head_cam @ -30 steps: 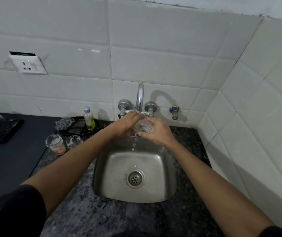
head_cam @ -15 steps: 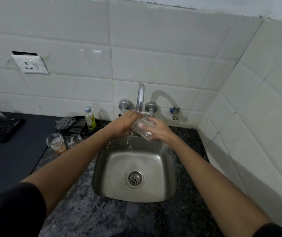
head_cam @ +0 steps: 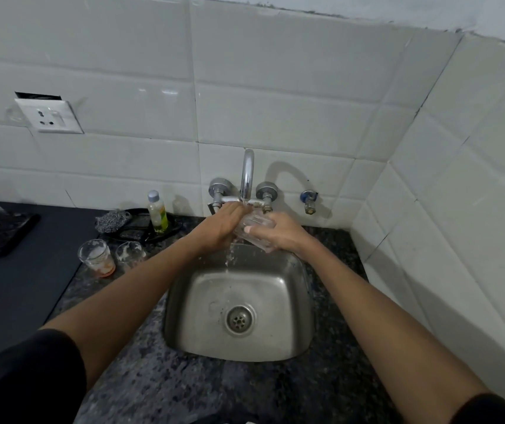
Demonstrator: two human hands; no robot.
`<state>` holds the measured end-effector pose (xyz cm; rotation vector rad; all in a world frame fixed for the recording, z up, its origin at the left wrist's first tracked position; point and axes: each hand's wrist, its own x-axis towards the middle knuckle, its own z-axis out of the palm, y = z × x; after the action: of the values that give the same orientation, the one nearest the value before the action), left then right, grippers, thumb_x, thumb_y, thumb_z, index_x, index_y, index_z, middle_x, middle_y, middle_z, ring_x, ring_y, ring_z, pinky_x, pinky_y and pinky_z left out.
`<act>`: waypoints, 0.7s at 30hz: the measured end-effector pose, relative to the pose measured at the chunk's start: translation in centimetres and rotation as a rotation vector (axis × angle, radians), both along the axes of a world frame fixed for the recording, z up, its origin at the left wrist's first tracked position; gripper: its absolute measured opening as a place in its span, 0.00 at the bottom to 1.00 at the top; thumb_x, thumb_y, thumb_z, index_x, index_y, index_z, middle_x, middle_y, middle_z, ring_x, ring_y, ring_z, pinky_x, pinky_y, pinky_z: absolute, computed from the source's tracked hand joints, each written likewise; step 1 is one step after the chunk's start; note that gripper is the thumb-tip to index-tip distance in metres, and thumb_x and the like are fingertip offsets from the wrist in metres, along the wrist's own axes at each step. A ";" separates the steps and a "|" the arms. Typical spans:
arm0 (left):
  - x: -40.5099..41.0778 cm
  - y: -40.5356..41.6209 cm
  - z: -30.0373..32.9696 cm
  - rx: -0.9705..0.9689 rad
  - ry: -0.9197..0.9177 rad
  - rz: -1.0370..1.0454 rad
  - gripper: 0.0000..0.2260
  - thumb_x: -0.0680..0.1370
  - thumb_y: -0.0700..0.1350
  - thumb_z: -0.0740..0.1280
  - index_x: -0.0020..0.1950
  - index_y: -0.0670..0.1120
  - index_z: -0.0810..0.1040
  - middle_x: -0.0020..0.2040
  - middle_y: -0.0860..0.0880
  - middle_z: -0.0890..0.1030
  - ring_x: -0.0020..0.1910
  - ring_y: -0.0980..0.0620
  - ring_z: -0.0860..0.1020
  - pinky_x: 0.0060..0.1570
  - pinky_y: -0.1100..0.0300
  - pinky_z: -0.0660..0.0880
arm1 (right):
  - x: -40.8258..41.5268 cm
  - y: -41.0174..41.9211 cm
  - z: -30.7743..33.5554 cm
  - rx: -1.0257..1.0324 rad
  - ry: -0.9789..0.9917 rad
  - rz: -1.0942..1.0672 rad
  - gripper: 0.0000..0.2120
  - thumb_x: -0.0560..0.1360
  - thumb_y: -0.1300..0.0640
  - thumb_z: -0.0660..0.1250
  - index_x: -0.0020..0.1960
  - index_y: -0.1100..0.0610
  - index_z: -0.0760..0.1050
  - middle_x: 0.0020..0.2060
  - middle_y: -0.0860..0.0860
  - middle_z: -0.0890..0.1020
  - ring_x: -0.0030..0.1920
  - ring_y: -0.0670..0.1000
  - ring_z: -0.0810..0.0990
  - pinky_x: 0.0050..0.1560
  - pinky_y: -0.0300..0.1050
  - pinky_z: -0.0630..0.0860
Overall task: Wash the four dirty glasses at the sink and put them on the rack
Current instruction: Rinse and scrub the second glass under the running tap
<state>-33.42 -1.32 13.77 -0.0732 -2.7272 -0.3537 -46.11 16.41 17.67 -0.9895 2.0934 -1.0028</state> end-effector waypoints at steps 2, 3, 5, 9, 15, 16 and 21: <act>-0.2 -0.3 0.2 0.026 -0.008 0.010 0.28 0.74 0.35 0.71 0.73 0.37 0.68 0.65 0.39 0.75 0.64 0.43 0.72 0.65 0.49 0.72 | 0.3 0.1 -0.6 -0.099 0.220 -0.011 0.33 0.68 0.46 0.82 0.69 0.53 0.76 0.55 0.48 0.85 0.51 0.46 0.85 0.53 0.45 0.83; -0.4 -0.6 0.3 0.042 -0.022 0.013 0.28 0.75 0.36 0.71 0.73 0.38 0.68 0.65 0.40 0.75 0.64 0.44 0.72 0.65 0.49 0.72 | 0.5 0.2 -0.6 -0.134 0.264 -0.022 0.34 0.67 0.49 0.83 0.70 0.53 0.75 0.56 0.47 0.83 0.51 0.45 0.84 0.52 0.42 0.82; -0.4 -1.0 0.6 0.037 -0.021 0.014 0.29 0.74 0.38 0.73 0.73 0.39 0.68 0.66 0.41 0.75 0.66 0.44 0.72 0.65 0.48 0.73 | 0.6 0.1 -0.6 -0.146 0.161 -0.053 0.34 0.69 0.49 0.83 0.71 0.53 0.74 0.57 0.48 0.82 0.51 0.46 0.84 0.49 0.40 0.82; -0.2 -0.8 0.6 0.000 0.007 -0.020 0.28 0.73 0.37 0.75 0.71 0.37 0.70 0.65 0.39 0.76 0.65 0.42 0.73 0.65 0.48 0.73 | 0.7 0.1 0.2 -0.039 -0.199 -0.092 0.24 0.76 0.42 0.75 0.65 0.56 0.78 0.53 0.54 0.85 0.49 0.56 0.87 0.48 0.52 0.86; -0.2 -1.3 0.2 0.088 -0.096 -0.002 0.23 0.74 0.42 0.74 0.66 0.44 0.69 0.61 0.46 0.75 0.57 0.50 0.71 0.56 0.46 0.76 | 0.9 0.2 -0.8 -0.204 0.189 -0.028 0.33 0.68 0.54 0.84 0.69 0.53 0.75 0.58 0.49 0.83 0.52 0.44 0.84 0.48 0.34 0.81; -0.2 -1.3 0.3 0.091 -0.094 0.008 0.23 0.74 0.41 0.74 0.65 0.44 0.69 0.61 0.46 0.75 0.58 0.49 0.72 0.56 0.46 0.77 | 0.8 0.0 -0.8 -0.197 0.114 -0.051 0.32 0.69 0.53 0.83 0.68 0.52 0.75 0.59 0.50 0.83 0.52 0.44 0.84 0.47 0.33 0.81; -0.1 -0.8 0.5 0.080 -0.018 0.020 0.22 0.73 0.40 0.75 0.63 0.41 0.71 0.62 0.43 0.75 0.60 0.48 0.72 0.57 0.53 0.76 | 0.7 -0.1 0.2 -0.101 -0.184 -0.106 0.26 0.75 0.46 0.77 0.68 0.55 0.74 0.57 0.55 0.83 0.49 0.54 0.87 0.44 0.50 0.87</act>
<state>-33.54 -2.16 14.31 -0.0211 -2.7262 -0.4599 -45.45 16.36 17.84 -0.8079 1.9753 -1.2154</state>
